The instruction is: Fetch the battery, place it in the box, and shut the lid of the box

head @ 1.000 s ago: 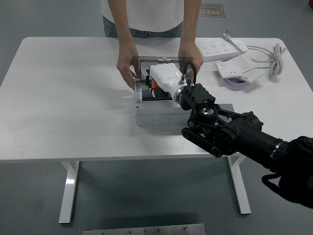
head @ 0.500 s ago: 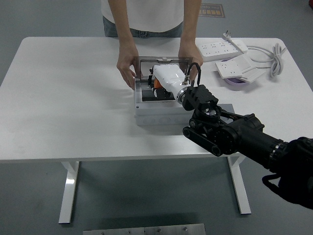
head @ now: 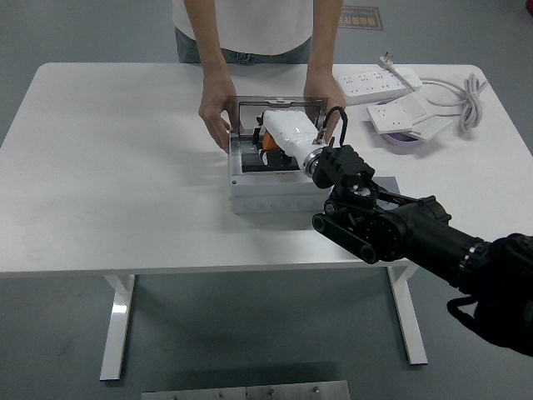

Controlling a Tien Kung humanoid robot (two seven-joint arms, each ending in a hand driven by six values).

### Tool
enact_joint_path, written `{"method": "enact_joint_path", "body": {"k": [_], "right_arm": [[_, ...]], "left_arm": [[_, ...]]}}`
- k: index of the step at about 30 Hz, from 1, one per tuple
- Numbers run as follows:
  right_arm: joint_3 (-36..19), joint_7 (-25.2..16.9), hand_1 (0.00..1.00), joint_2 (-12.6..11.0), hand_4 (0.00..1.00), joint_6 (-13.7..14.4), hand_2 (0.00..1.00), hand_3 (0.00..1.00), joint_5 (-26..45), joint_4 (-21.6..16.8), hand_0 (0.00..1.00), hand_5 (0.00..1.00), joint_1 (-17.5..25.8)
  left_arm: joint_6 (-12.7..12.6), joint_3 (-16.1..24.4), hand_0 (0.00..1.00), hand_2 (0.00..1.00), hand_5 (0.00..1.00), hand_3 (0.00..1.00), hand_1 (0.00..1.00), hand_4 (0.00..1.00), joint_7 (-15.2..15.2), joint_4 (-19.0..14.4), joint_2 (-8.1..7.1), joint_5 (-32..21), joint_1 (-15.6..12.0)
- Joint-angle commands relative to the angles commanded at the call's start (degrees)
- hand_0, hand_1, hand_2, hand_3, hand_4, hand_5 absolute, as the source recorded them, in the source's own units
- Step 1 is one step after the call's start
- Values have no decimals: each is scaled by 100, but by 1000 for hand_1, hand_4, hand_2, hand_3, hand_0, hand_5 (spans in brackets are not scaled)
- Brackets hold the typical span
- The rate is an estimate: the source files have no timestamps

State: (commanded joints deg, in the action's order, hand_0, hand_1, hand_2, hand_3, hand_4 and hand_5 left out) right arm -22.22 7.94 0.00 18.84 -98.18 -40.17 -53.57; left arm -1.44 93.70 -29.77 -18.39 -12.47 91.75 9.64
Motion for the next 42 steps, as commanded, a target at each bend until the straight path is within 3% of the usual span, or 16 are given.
{"method": "enact_joint_path", "body": {"k": [3, 4, 9, 10, 15, 16, 21, 22, 33, 39, 40, 42], "right_arm": [[2, -21, 343, 0, 582, -2, 413, 537, 36, 14, 406, 107, -3], [0, -25, 351, 0, 584, -3, 420, 535, 44, 16, 401, 179, -3], [9, -39, 351, 0, 584, -6, 420, 535, 87, 36, 401, 179, -4], [13, -37, 381, 0, 688, -6, 449, 550, 95, 39, 493, 366, -4], [26, -37, 381, 0, 688, 9, 449, 550, 123, 47, 493, 366, -4], [29, -42, 442, 0, 832, 13, 511, 567, 135, 48, 570, 531, -5], [56, -43, 442, 0, 832, 24, 511, 567, 156, 38, 570, 531, -5], [59, -43, 478, 0, 924, 23, 540, 623, 165, 37, 626, 650, -5], [129, 106, 479, -4, 941, -28, 544, 624, 414, -41, 634, 668, -93], [196, 167, 478, -56, 953, 133, 545, 624, 1102, -68, 637, 683, -185], [201, 190, 456, -64, 935, 162, 525, 580, 1164, -75, 583, 669, -195], [203, 257, 456, -84, 935, 226, 525, 580, 1259, -101, 583, 669, -214]], "left_arm": [[1, 1, 516, 537, 2, 513, 686, 417, -3, -2, -1, 3, -1], [0, -2, 517, 537, 2, 516, 687, 414, -2, -3, -2, 0, -1], [-1, -8, 517, 537, 2, 516, 687, 414, 2, -1, 4, -8, 5], [1, -9, 516, 537, 2, 514, 685, 411, 3, -1, 6, -8, 8], [6, -12, 516, 537, 2, 514, 685, 411, 9, 1, 10, 1, 15], [7, -12, 512, 536, 2, 514, 682, 390, 9, 1, 10, 4, 16], [17, -11, 512, 536, 2, 514, 682, 390, 3, -2, 10, 22, 17], [18, -12, 509, 533, 2, 514, 677, 372, 3, -2, 11, 23, 18], [13, -5, 509, 533, 2, 513, 677, 368, -28, -19, 12, 33, 7], [-6, -11, 507, 533, 2, 512, 676, 360, -32, -23, 3, 13, 14], [-8, -11, 507, 533, 2, 512, 676, 360, -34, -24, 2, 11, 13], [-16, -9, 507, 533, 2, 512, 676, 360, -45, -30, -1, 9, 8]]}}
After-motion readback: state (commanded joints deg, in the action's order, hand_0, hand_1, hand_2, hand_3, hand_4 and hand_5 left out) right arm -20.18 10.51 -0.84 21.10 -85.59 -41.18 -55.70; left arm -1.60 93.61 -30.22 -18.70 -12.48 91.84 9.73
